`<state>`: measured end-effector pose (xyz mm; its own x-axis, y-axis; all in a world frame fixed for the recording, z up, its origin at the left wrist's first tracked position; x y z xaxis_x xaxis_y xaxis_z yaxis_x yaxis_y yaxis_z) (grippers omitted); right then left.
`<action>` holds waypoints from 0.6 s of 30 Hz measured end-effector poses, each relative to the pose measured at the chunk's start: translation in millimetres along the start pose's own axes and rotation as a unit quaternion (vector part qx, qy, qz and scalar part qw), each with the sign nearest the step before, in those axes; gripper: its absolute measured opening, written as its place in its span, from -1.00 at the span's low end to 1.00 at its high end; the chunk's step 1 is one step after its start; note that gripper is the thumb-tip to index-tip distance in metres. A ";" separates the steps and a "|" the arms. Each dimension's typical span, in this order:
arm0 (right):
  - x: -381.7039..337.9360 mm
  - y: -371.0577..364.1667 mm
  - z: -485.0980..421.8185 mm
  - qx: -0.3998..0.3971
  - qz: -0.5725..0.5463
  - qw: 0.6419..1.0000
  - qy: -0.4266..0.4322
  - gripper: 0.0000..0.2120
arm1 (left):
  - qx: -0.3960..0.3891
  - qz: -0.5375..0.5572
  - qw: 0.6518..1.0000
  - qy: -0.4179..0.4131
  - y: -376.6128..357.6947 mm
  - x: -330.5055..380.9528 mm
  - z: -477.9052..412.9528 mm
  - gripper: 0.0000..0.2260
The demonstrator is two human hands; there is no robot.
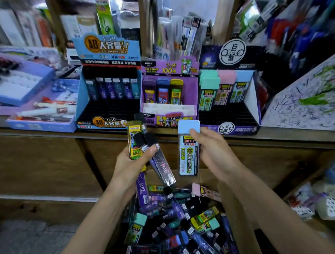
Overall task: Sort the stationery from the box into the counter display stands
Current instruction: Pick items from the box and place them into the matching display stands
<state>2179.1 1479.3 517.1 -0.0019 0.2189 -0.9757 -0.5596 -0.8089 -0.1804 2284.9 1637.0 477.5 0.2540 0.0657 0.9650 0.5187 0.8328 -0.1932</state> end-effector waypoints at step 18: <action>-187.2 151.0 -63.4 0.130 0.347 0.898 0.238 -0.81 | -0.003 -0.020 0.999 -0.044 -42.2 63.9 -42.4 -0.63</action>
<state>2147.5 1281.6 664.7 -0.1060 -0.5964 -0.7957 -0.7348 -0.4921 0.4667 2313.9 1582.7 539.8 0.1609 0.0798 0.9837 0.5315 0.8328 -0.1545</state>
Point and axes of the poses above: each hand's wrist, its own z-axis away from the middle knuckle, its own y-axis out of the back of the hand, x = y × z, the point moved 9 cm from there along -z, towards the middle knuckle, and after that the axes turned 3 degrees about y, right-handed, at the moved point
